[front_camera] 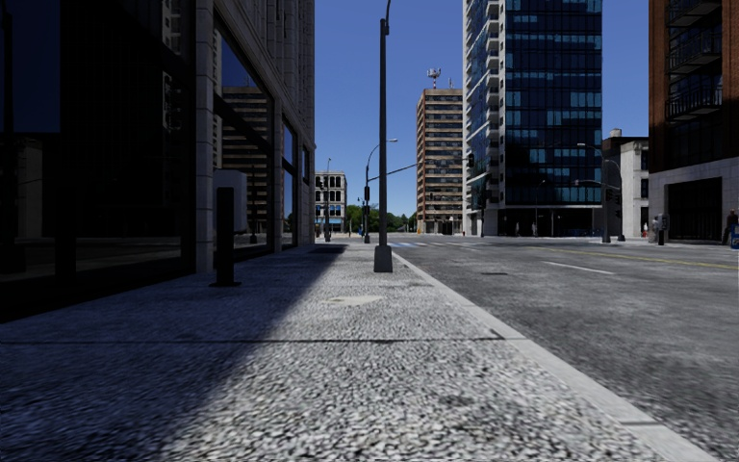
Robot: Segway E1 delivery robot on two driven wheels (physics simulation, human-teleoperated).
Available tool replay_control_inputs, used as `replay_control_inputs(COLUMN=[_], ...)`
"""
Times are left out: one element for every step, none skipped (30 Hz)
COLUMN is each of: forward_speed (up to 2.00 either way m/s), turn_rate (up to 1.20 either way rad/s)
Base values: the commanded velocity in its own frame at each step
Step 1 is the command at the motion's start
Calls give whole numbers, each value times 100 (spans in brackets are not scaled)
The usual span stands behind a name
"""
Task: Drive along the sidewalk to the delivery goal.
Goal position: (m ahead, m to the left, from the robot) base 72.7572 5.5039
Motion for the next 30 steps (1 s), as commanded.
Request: replay_control_inputs(forward_speed=[200, 200, 200, 200, 200, 200, 200, 200, 200, 200, 200, 200, 200, 200, 200, 200, 200, 200, 200, 200, 200, 200, 200, 200, 200, 200, 200, 200, 200, 200], turn_rate=[0, 0, 0, 0, 0, 0, 0, 0, 0, 0, 3, 12, 25, 25, 33, 35, 35, 35, 36, 36, 36, 36, 36, 36, 36, 36, 36, 36, 36, 36])
